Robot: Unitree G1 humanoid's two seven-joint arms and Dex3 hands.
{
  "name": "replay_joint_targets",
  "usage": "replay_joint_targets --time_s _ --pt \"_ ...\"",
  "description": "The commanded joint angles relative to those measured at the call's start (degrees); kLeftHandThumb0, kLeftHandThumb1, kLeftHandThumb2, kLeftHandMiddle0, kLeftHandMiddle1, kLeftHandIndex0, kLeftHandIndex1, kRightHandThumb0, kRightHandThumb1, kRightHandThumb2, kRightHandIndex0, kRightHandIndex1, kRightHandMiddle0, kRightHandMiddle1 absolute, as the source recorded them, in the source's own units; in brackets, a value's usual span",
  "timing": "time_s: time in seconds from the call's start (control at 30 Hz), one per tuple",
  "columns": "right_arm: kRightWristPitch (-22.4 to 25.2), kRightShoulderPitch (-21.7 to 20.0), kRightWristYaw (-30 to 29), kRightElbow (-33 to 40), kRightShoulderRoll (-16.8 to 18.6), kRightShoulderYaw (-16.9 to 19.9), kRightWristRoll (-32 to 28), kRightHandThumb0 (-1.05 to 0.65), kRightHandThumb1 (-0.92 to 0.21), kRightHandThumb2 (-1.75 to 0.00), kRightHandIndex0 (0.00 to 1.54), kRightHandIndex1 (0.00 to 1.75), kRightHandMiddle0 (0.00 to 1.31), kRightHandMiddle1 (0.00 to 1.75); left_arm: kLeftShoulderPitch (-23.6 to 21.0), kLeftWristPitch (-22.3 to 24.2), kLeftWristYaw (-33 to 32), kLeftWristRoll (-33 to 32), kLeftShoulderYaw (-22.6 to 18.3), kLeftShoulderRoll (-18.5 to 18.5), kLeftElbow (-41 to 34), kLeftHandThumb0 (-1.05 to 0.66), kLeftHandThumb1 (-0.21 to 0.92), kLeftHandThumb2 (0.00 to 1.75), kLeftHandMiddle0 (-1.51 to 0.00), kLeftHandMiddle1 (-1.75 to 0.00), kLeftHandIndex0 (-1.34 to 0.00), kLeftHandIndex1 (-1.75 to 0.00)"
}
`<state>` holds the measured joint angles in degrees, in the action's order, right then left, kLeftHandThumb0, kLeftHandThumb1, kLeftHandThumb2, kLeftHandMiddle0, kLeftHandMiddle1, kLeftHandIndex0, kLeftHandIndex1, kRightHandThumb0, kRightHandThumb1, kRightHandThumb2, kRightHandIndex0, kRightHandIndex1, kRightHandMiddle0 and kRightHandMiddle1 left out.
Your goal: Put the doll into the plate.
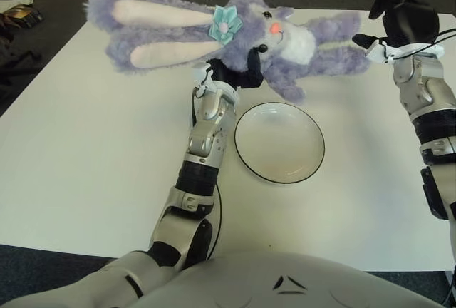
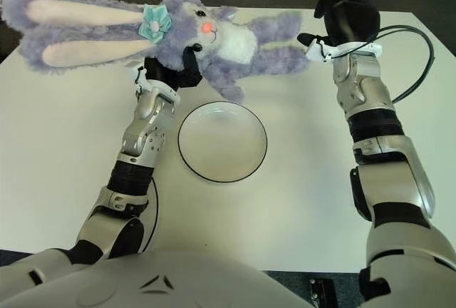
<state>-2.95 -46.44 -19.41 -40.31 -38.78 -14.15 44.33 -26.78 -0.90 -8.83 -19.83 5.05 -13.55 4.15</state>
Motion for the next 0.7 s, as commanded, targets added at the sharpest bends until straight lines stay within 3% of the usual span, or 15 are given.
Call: replay_joint_targets --time_s 0.0,0.2,0.67 --pt "-0.01 -2.39 -2.19 -2.68 -0.49 -0.76 1.18 0.00 -0.69 -0.83 0.38 1.68 0.19 1.68 2.68 0.56 -0.62 -0.76 -0.11 -4.35 -1.80 0.00 0.04 1.64 -0.82 -1.72 -0.60 -1.75" --pt "0.84 -3.86 -5.47 -6.86 0.11 -1.39 1.28 0.00 -0.67 -0.88 0.35 1.74 0.19 1.68 3.19 2.00 -0.43 -0.86 -0.19 -3.56 -2.95 0.00 0.03 1.64 -0.82 -1.73 -0.60 -1.75" --pt "-0.76 -5.17 -10.89 -14.35 1.61 -2.83 -0.09 0.00 -0.84 -0.64 0.25 1.71 0.10 1.70 3.60 4.65 6.18 -3.14 -2.86 1.01 -2.68 0.00 0.04 1.63 -0.83 -1.71 -0.59 -1.75"
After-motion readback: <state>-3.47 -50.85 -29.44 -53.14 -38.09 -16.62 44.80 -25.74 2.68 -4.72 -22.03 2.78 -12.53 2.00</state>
